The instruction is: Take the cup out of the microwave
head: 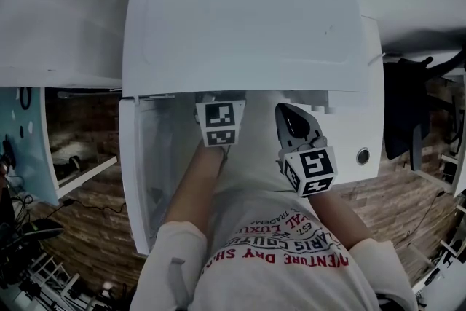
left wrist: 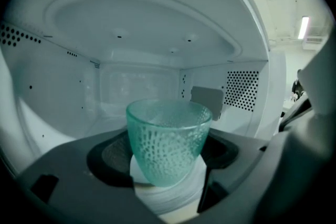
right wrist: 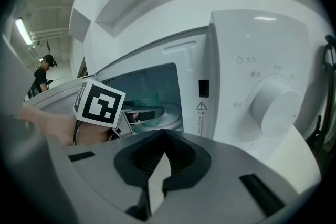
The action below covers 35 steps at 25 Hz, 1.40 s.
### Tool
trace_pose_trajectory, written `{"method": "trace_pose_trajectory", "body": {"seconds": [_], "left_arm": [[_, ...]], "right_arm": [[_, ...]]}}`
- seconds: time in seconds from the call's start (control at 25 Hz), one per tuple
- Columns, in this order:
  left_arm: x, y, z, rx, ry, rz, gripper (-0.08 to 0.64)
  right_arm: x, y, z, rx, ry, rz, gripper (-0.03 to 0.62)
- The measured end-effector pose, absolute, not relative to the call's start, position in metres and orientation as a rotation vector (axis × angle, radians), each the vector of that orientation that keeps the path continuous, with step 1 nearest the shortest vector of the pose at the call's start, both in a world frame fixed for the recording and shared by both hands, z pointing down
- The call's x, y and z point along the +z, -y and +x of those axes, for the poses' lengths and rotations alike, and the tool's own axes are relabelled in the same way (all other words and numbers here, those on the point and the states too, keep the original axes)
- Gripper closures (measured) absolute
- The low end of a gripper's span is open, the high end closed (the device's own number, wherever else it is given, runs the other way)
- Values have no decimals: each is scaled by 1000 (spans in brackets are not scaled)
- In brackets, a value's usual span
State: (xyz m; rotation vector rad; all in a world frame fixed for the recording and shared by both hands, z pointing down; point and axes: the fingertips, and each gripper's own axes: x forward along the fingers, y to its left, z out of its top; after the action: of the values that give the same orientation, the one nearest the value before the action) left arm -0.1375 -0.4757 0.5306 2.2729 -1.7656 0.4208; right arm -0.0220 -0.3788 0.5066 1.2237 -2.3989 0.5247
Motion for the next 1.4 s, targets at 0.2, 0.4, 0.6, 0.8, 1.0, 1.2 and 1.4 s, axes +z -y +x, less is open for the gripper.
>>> {"method": "trace_pose_trajectory", "body": {"seconds": [0.2, 0.4, 0.6, 0.8, 1.0, 1.2, 1.4], "left_arm": [[518, 464, -131, 429, 1789, 2294, 186], [505, 439, -120, 426, 1797, 2306, 186], [499, 401, -114, 410, 1818, 2297, 186], [489, 361, -103, 387, 1823, 2294, 186], [461, 331, -96, 319, 1829, 2321, 186], [420, 316, -90, 280, 1869, 2357, 186], [382, 308, -85, 253, 1915, 2394, 186]], "right_arm": [[502, 373, -20, 512, 2416, 1210, 580], [491, 364, -12, 475, 2440, 1218, 580], [486, 347, -6, 447, 2453, 1212, 580], [483, 328, 1, 432, 2464, 1199, 580], [470, 320, 1, 405, 2503, 1191, 580], [444, 320, 4, 353, 2567, 1201, 580], [406, 325, 9, 278, 2666, 1234, 581]]}}
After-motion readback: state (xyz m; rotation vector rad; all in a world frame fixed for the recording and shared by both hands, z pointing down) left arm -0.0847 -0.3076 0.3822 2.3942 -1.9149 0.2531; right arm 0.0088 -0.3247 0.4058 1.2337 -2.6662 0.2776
